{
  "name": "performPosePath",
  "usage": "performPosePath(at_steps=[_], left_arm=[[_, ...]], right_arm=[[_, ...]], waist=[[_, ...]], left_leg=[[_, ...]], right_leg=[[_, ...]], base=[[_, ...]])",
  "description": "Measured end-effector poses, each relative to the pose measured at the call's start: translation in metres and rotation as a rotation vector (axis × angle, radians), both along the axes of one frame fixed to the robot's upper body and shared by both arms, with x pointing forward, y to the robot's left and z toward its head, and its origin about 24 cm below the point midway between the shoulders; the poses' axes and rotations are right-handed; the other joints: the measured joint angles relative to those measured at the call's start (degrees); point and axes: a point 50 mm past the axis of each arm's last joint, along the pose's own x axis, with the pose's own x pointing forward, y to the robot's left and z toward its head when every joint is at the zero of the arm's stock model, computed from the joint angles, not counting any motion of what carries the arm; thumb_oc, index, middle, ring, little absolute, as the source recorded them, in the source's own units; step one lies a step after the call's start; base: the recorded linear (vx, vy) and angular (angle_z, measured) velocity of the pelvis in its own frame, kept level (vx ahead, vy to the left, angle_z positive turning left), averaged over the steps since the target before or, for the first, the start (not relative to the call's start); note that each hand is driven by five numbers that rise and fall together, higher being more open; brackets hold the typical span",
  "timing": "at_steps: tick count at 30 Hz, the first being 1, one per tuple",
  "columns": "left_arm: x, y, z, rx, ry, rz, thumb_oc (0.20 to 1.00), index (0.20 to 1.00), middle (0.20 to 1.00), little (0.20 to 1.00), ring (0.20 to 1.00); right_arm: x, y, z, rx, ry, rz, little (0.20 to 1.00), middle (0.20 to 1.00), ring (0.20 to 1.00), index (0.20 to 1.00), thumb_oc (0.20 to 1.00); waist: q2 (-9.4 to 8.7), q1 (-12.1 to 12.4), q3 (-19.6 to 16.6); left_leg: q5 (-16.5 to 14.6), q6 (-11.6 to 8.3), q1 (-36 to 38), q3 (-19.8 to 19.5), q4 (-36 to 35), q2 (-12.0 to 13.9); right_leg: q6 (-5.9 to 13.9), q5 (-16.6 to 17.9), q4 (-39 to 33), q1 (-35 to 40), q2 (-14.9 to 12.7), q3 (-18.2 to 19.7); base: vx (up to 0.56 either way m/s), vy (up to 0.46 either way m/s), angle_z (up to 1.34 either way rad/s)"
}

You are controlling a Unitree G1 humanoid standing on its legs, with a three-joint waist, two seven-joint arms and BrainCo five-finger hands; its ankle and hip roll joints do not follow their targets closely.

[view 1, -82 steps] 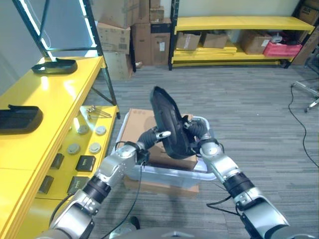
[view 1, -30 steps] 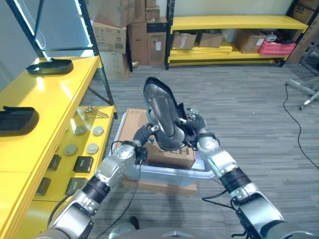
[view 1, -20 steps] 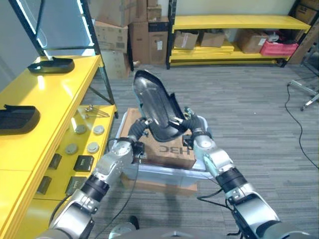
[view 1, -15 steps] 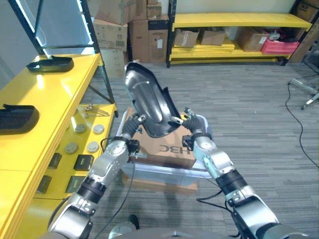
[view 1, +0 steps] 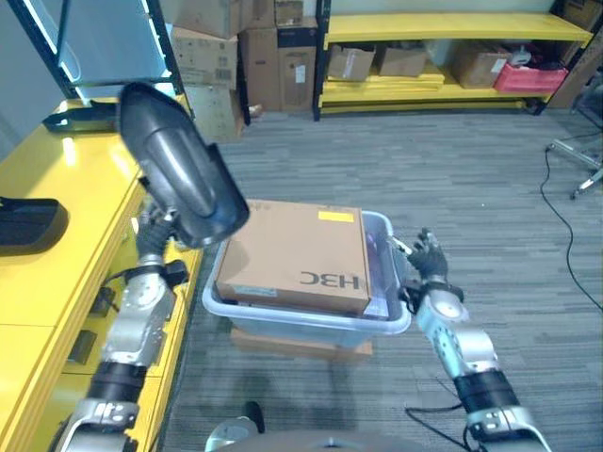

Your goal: Move parts from the plastic box to the shelf.

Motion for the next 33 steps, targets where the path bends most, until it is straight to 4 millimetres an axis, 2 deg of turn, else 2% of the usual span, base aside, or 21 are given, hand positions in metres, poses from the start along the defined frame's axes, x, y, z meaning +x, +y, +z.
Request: performPosePath(at_steps=[6, 9, 10, 11, 12, 13, 14, 15, 17, 20, 22, 23, 24, 25, 27, 28, 29, 30, 31, 32, 33], left_arm=[[-0.01, -0.002, 0.016, 0.037, -0.081, -0.05, 0.2, 0.2, 0.2, 0.2, 0.2], [-0.015, -0.005, 0.025, 0.047, -0.132, -0.089, 0.2, 0.2, 0.2, 0.2, 0.2], [-0.015, -0.006, 0.028, 0.05, -0.146, -0.111, 0.2, 0.2, 0.2, 0.2, 0.2], [-0.02, 0.007, 0.031, 0.076, -0.151, -0.08, 0.2, 0.2, 0.2, 0.2, 0.2], [-0.024, 0.013, 0.029, 0.077, -0.14, -0.072, 0.2, 0.2, 0.2, 0.2, 0.2], [-0.027, 0.012, 0.031, 0.061, -0.156, -0.086, 0.2, 0.2, 0.2, 0.2, 0.2], [-0.031, 0.012, 0.035, 0.059, -0.179, -0.095, 0.2, 0.2, 0.2, 0.2, 0.2], [-0.049, 0.023, 0.031, 0.045, -0.174, -0.058, 0.2, 0.2, 0.2, 0.2, 0.2], [-0.062, 0.031, 0.027, 0.029, -0.166, -0.012, 0.2, 0.2, 0.2, 0.2, 0.2], [-0.076, 0.043, 0.028, 0.027, -0.183, 0.065, 0.2, 0.2, 0.2, 0.2, 0.2], [-0.08, 0.047, 0.031, 0.03, -0.201, 0.09, 0.2, 0.2, 0.2, 0.2, 0.2], [-0.083, 0.053, 0.034, 0.037, -0.214, 0.122, 0.2, 0.2, 0.2, 0.2, 0.2], [-0.084, 0.056, 0.035, 0.042, -0.22, 0.134, 0.2, 0.2, 0.2, 0.2, 0.2], [-0.087, 0.061, 0.037, 0.05, -0.225, 0.159, 0.2, 0.2, 0.2, 0.2, 0.2], [-0.088, 0.064, 0.038, 0.052, -0.229, 0.168, 0.2, 0.2, 0.2, 0.2, 0.2], [-0.087, 0.063, 0.037, 0.052, -0.23, 0.159, 0.2, 0.2, 0.2, 0.2, 0.2], [-0.087, 0.062, 0.038, 0.051, -0.241, 0.157, 0.2, 0.2, 0.2, 0.2, 0.2], [-0.087, 0.062, 0.038, 0.051, -0.238, 0.162, 0.2, 0.2, 0.2, 0.2, 0.2], [-0.084, 0.061, 0.038, 0.049, -0.24, 0.184, 0.2, 0.2, 0.2, 0.2, 0.2], [-0.079, 0.057, 0.039, 0.042, -0.247, 0.183, 0.2, 0.2, 0.2, 0.2, 0.2], [-0.074, 0.055, 0.043, 0.055, -0.262, 0.187, 0.2, 0.2, 0.2, 0.2, 0.2]], right_arm=[[-0.017, 0.008, -0.028, 0.027, 0.111, 0.009, 1.0, 1.0, 1.0, 1.0, 1.0], [-0.044, 0.003, -0.055, 0.014, 0.234, -0.003, 1.0, 1.0, 1.0, 1.0, 1.0], [-0.066, -0.003, -0.079, 0.02, 0.351, -0.033, 1.0, 1.0, 1.0, 1.0, 1.0], [-0.078, -0.003, -0.092, 0.035, 0.419, -0.039, 1.0, 1.0, 1.0, 1.0, 1.0], [-0.085, -0.004, -0.1, 0.049, 0.44, -0.057, 1.0, 1.0, 1.0, 1.0, 1.0], [-0.091, -0.006, -0.109, 0.047, 0.466, -0.059, 1.0, 1.0, 1.0, 1.0, 1.0], [-0.098, -0.009, -0.117, 0.028, 0.521, -0.046, 1.0, 1.0, 1.0, 1.0, 1.0], [-0.105, -0.01, -0.124, 0.02, 0.566, -0.024, 1.0, 1.0, 1.0, 1.0, 1.0], [-0.11, -0.012, -0.126, -0.01, 0.579, 0.007, 1.0, 1.0, 1.0, 1.0, 1.0], [-0.099, -0.011, -0.12, -0.044, 0.542, 0.046, 1.0, 1.0, 1.0, 1.0, 1.0], [-0.096, -0.013, -0.117, -0.062, 0.529, 0.048, 1.0, 1.0, 1.0, 1.0, 1.0], [-0.095, -0.014, -0.116, -0.078, 0.528, 0.053, 1.0, 1.0, 1.0, 1.0, 1.0], [-0.095, -0.014, -0.116, -0.085, 0.529, 0.054, 1.0, 1.0, 1.0, 1.0, 1.0], [-0.101, -0.016, -0.118, -0.085, 0.546, 0.044, 1.0, 1.0, 1.0, 1.0, 1.0], [-0.119, -0.019, -0.12, -0.078, 0.564, 0.027, 1.0, 1.0, 1.0, 1.0, 1.0], [-0.129, -0.02, -0.121, -0.074, 0.578, 0.018, 1.0, 1.0, 1.0, 1.0, 1.0], [-0.137, -0.02, -0.124, -0.068, 0.6, 0.011, 1.0, 1.0, 1.0, 1.0, 1.0], [-0.146, -0.021, -0.128, -0.065, 0.628, 0.005, 1.0, 1.0, 1.0, 1.0, 1.0], [-0.15, -0.02, -0.13, -0.087, 0.649, 0.027, 1.0, 1.0, 1.0, 1.0, 1.0], [-0.152, -0.021, -0.131, -0.129, 0.673, 0.053, 1.0, 1.0, 1.0, 1.0, 1.0], [-0.151, -0.016, -0.137, -0.155, 0.71, 0.094, 1.0, 1.0, 1.0, 1.0, 1.0]], waist=[[0.53, 2.06, 0.32], [0.88, 1.62, 0.38], [1.38, -0.26, 0.51], [1.0, 1.64, 0.93], [1.21, 1.99, 1.01], [1.63, 0.18, 0.85], [1.95, 0.81, 1.17], [2.97, 4.4, 1.33], [3.99, 5.53, 1.57], [4.55, 8.54, 1.64], [4.14, 8.5, 1.92], [3.51, 9.64, 2.55], [2.75, 9.65, 2.97], [1.33, 10.0, 3.75], [0.3, 7.46, 3.46], [0.63, 4.76, 2.52], [0.47, 3.07, 2.35], [0.58, 3.18, 2.3], [1.88, 2.0, 1.77], [3.36, 1.51, 1.8], [3.38, 0.48, 2.13]], left_leg=[[0.23, 0.38, -1.97, -1.82, -0.06, -0.7], [1.53, 1.51, -4.61, -7.01, 0.27, -2.11], [2.27, 2.11, -5.69, -12.49, 0.29, -2.47], [2.43, 2.49, -6.13, -13.76, 0.28, -2.72], [3.49, 1.48, -7.17, -16.64, 0.97, -3.15], [4.63, 0.52, -7.95, -20.85, 0.16, -3.17], [4.54, 0.13, -8.69, -22.0, 0.17, -2.88], [4.13, -0.13, -9.05, -20.32, 0.24, -1.41], [4.6, -1.16, -9.05, -21.59, 0.21, -0.23], [1.47, -2.46, -9.7, -21.32, 0.22, 0.93], [0.14, -3.6, -9.97, -21.31, 0.21, 1.39], [-4.3, -5.41, -10.41, -19.1, 0.1, 1.57], [-5.54, -5.65, -10.46, -17.76, 0.28, 1.68], [-4.02, -4.07, -10.87, -14.39, 2.53, 1.79], [-5.15, -4.2, -10.91, -1.58, 7.36, 3.53], [-7.1, -4.4, -10.3, 7.72, 8.17, 5.73], [-6.17, -4.79, -10.65, 12.13, 8.34, 6.64], [-6.13, -4.81, -10.77, 13.6, 9.05, 7.1], [-4.8, -2.76, -10.71, 16.82, 11.38, 7.54], [-0.15, 1.09, -10.72, 15.88, 11.12, 7.36], [1.75, 4.57, -10.25, 13.85, 8.98, 5.54]], right_leg=[[0.4, -0.35, 1.33, -1.21, -0.4, -0.53], [0.69, -1.39, 3.4, -1.45, -0.52, -3.77], [0.14, -2.61, 5.51, -0.93, -0.49, -2.76], [0.67, -5.1, 4.9, -2.48, -0.61, 2.76], [0.34, -4.94, 4.72, -2.25, 0.67, 3.64], [-0.52, -5.3, 2.45, -0.56, 3.06, 3.91], [-1.16, -5.36, 1.81, -0.15, 4.07, 3.82], [-1.9, -5.17, 2.8, -0.61, 5.88, 3.9], [-3.0, -5.74, 3.79, -0.49, 6.37, 1.71], [-4.29, -7.74, 7.26, -0.82, 7.73, -0.76], [-5.05, -8.03, 7.91, -1.59, 7.23, -2.25], [-5.7, -7.9, 8.19, -1.16, 6.9, -4.25], [-6.03, -7.78, 7.85, -1.13, 6.25, -5.3], [-6.29, -7.93, 7.69, -0.73, 4.59, -7.29], [-5.34, -7.72, 6.42, 2.23, 3.35, -14.27], [-4.9, -7.98, 6.2, 3.34, 3.27, -18.5], [-4.4, -8.09, 6.47, 3.73, 2.51, -21.46], [-3.85, -8.19, 7.75, 3.12, 1.07, -22.22], [-1.78, -8.4, 10.65, 3.23, -0.9, -22.98], [-0.91, -9.57, 13.82, 3.06, -0.76, -22.21], [-1.37, -11.83, 15.6, 1.92, -0.79, -19.1]], base=[[-0.07, 0.01, 0.17], [-0.05, -0.051, 1.03], [-0.14, -0.118, 1.72], [-0.19, -0.149, 1.59], [-0.2, -0.159, 1.42], [-0.1, -0.084, 1.51], [-0.15, -0.121, 1.25], [-0.15, -0.128, 0.53], [-0.17, -0.142, 0.45], [-0.13, -0.127, 0.47], [-0.12, -0.132, 0.49], [-0.03, -0.127, 0.56], [-0.03, -0.116, 0.68], [-0.06, -0.106, 0.87], [-0.09, -0.035, 1.56], [-0.05, 0.026, 1.97], [-0.06, 0.082, 1.58], [-0.09, 0.209, 1.11], [-0.1, 0.254, 0.74], [-0.11, 0.296, 0.88], [-0.06, 0.203, 0.96]])
